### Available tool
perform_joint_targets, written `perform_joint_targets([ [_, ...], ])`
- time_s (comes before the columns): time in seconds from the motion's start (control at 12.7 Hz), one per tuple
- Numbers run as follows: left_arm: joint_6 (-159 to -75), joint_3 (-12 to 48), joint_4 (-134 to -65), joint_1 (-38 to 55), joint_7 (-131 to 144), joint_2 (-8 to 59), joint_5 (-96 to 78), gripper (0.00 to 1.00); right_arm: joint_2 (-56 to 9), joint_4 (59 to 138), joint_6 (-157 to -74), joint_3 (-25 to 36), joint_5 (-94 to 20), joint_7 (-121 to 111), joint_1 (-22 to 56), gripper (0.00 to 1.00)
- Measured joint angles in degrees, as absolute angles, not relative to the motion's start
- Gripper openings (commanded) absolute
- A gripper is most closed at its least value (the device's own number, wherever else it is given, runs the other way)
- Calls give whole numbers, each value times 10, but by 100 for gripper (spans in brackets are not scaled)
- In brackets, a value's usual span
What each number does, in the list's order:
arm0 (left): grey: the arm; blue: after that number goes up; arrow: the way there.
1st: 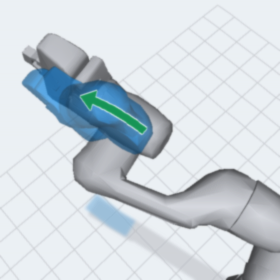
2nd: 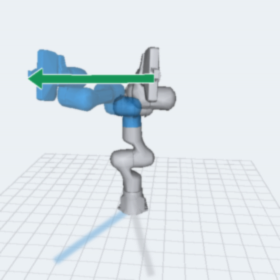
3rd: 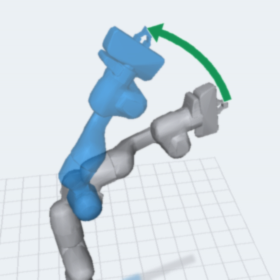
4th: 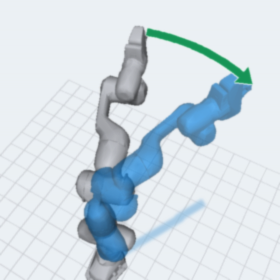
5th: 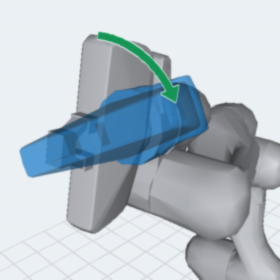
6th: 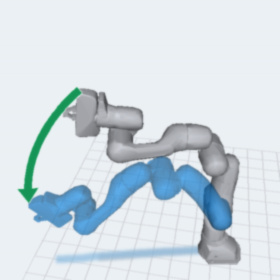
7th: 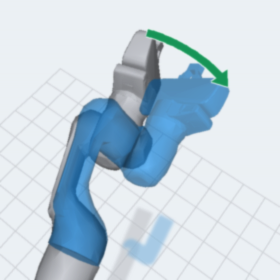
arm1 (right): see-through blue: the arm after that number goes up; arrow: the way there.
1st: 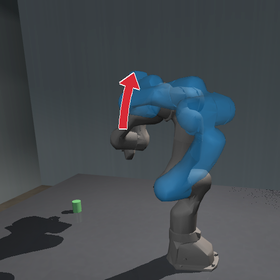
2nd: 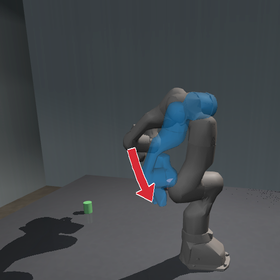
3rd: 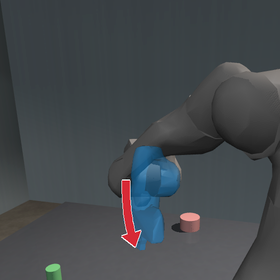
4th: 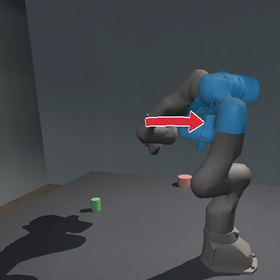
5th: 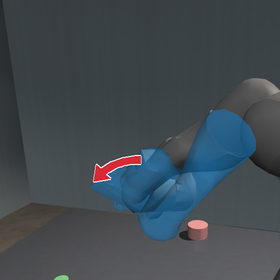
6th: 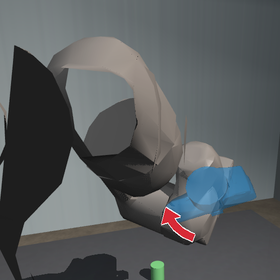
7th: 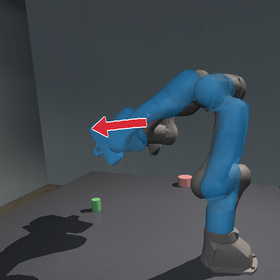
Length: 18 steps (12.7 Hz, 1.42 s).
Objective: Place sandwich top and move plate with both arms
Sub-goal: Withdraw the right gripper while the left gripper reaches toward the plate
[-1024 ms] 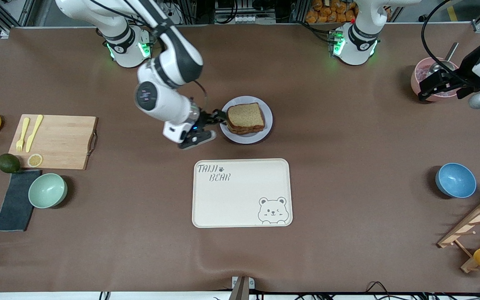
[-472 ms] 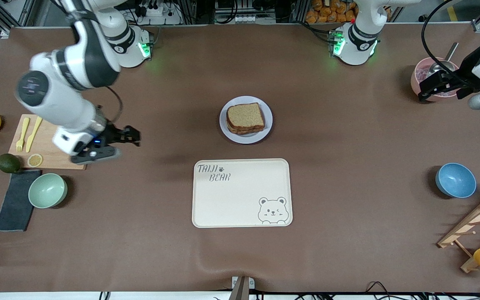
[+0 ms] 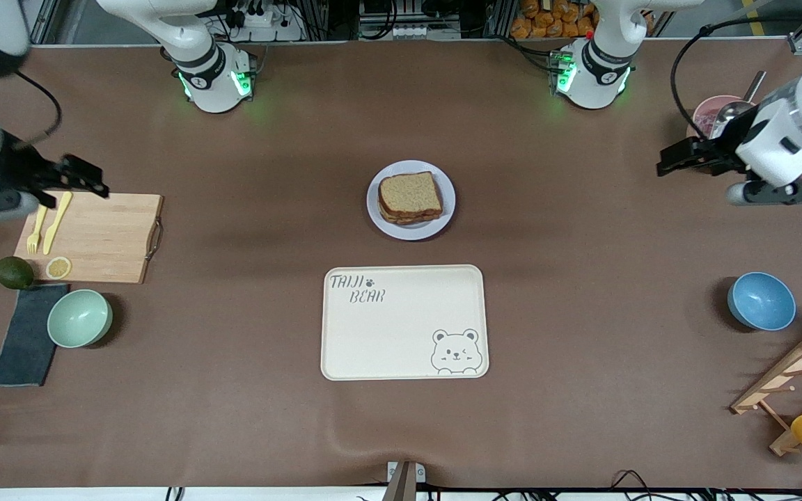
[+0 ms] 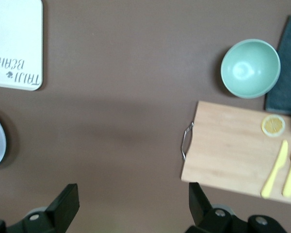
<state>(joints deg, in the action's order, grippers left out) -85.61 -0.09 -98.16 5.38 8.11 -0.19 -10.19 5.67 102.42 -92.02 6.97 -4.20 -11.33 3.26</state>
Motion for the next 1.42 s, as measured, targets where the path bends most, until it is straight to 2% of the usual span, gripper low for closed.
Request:
perform_joint_targets([
  [0.24, -905, 18, -1061, 54, 78, 0, -140, 100, 73, 977, -872, 74, -10, -75, 24, 100],
  [1.02, -1146, 123, -1284, 56, 77, 5, -241, 100, 57, 932, -887, 69, 12, -70, 11, 100],
  [1.42, -1180, 127, -1325, 49, -59, 25, -342, 100, 56, 920, -900, 64, 12, -70, 14, 100],
])
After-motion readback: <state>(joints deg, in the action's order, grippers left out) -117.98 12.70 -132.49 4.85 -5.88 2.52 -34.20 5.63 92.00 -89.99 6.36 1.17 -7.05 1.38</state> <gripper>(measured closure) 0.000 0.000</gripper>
